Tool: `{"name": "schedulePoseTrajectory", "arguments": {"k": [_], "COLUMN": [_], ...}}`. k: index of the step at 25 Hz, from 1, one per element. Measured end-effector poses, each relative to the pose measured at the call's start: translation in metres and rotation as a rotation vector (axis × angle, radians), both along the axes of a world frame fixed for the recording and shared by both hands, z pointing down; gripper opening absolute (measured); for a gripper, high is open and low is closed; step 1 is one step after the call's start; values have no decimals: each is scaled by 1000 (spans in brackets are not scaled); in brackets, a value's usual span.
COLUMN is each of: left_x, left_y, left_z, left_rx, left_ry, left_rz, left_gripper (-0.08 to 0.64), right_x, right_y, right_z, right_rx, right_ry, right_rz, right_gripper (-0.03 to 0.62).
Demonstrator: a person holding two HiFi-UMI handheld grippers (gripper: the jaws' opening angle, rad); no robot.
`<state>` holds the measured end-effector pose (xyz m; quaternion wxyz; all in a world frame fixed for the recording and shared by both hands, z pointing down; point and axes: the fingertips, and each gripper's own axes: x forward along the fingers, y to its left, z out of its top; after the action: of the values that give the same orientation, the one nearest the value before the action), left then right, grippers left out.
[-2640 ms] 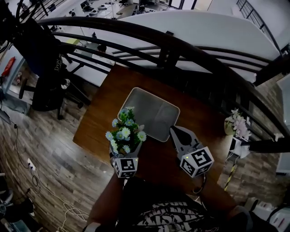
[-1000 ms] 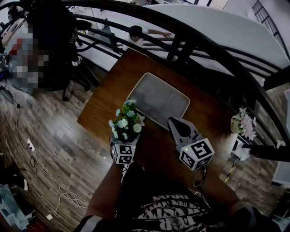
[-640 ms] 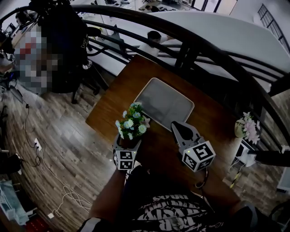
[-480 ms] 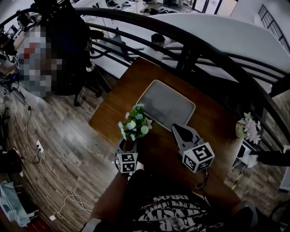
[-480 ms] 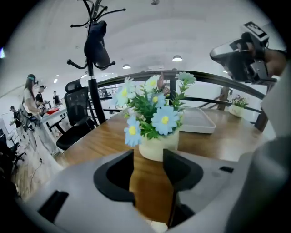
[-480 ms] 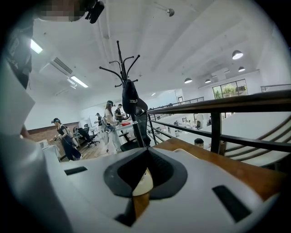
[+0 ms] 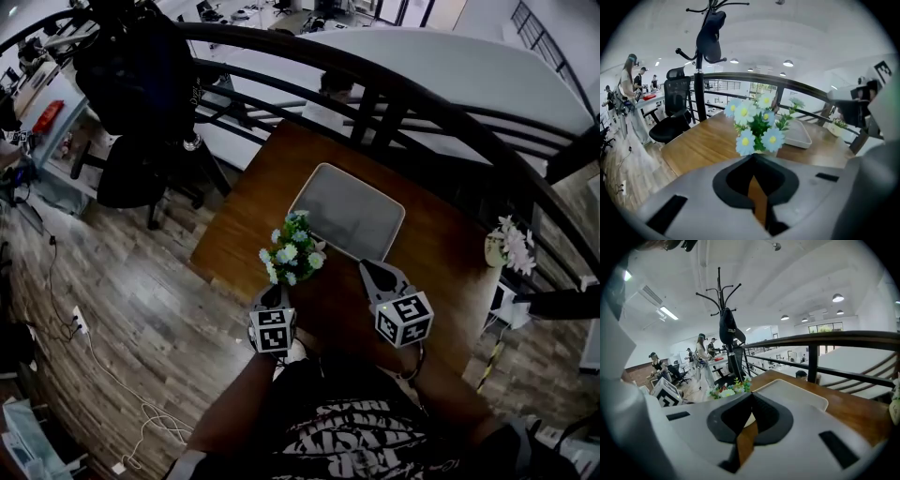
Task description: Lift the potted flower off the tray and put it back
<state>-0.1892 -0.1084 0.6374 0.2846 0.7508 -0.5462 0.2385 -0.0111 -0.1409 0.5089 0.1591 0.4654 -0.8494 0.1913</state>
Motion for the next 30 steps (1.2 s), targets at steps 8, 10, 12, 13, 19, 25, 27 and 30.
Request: {"name": "schedulePoseTrajectory", "arguments": {"k": [8, 10, 12, 13, 19, 25, 27, 30], "left_x": [5, 5, 4, 5, 14, 34, 41, 45], "left_y": [17, 20, 19, 19, 22, 19, 16, 7], "left_z": [-23, -25, -28, -27, -15, 12, 18, 29], "left_rx": [23, 20, 27, 30, 53, 63, 78, 80], "left_ry": [61, 64, 64, 68, 31, -15, -15, 4], "left_rz": [71, 79, 91, 95, 96, 124, 139, 135], "left_gripper": [9, 8, 8, 9, 9, 166, 241, 324], "right_x": [-32, -36, -41, -43, -47, -34, -27, -17], "right_y": [35, 39, 40, 40, 49, 50, 50, 49], "right_z": [0, -2, 0, 2, 10, 12, 12, 12], "right_rx": [-43, -44, -45, -48, -70, -74, -76, -79], "right_ry": [3, 3, 3, 3, -2, -14, -12, -5], "right_rz": [11, 13, 9, 6, -29, -41, -44, -46], "right_gripper": [-2, -2, -2, -2, -2, -2, -2, -2]}}
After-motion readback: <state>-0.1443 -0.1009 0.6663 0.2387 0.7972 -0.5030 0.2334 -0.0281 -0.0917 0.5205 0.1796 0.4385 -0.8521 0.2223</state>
